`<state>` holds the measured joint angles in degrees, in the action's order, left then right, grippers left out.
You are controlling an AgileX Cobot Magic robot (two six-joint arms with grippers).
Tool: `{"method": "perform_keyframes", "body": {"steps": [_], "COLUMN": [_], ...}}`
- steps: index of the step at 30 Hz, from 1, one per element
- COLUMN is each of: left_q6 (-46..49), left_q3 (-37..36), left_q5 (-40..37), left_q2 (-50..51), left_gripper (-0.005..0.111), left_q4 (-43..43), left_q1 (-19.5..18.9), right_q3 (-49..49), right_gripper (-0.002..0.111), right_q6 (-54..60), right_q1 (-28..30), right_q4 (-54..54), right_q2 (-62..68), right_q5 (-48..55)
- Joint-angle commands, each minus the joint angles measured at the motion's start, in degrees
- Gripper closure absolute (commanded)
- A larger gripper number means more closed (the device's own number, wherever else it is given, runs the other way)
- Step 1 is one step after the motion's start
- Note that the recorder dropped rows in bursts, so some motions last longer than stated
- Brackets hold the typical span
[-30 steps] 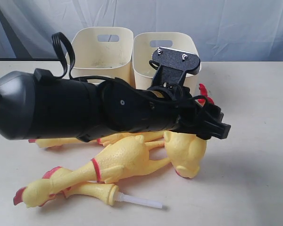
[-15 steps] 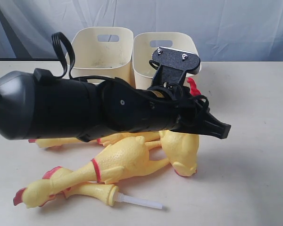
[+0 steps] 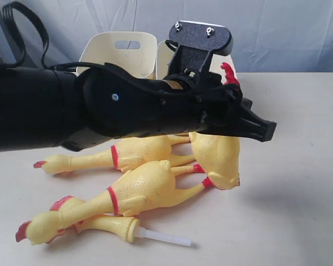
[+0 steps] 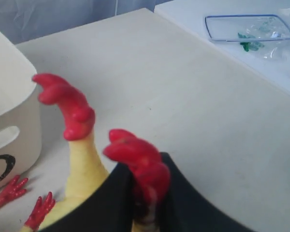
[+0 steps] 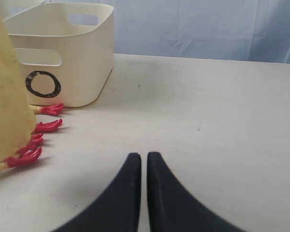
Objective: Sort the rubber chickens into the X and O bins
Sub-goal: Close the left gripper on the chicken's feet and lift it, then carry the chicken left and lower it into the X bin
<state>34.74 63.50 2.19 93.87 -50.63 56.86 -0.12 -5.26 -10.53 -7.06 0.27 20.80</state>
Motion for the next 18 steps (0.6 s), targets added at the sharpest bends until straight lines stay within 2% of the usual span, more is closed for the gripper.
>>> {"method": "perform_keyframes", "body": {"steps": [1,10,13,18], "left_q6": [-0.1,0.0,0.0,0.0], "left_q3": [0.6,0.6,0.6,0.6], "left_q5": [0.4,2.2,4.4,6.1], "left_q2": [-3.5,-7.2,-7.2,-7.2], "left_gripper": [0.107,0.107,0.107,0.107], "left_q4": [4.4,19.1,20.2,20.2], "left_q1": [0.4,0.4,-0.3,-4.1], "right_q3": [0.1,0.1,0.1,0.1], "right_gripper": [0.102,0.102,0.102,0.102], "right_q6": [0.1,0.1,0.1,0.1], "right_q1": [0.0,0.0,0.0,0.0], "right_q4": [0.1,0.1,0.1,0.1], "right_q2": [-0.3,-0.3,-0.3,-0.3], "right_q5": [-0.2,-0.2,-0.2,-0.2]}}
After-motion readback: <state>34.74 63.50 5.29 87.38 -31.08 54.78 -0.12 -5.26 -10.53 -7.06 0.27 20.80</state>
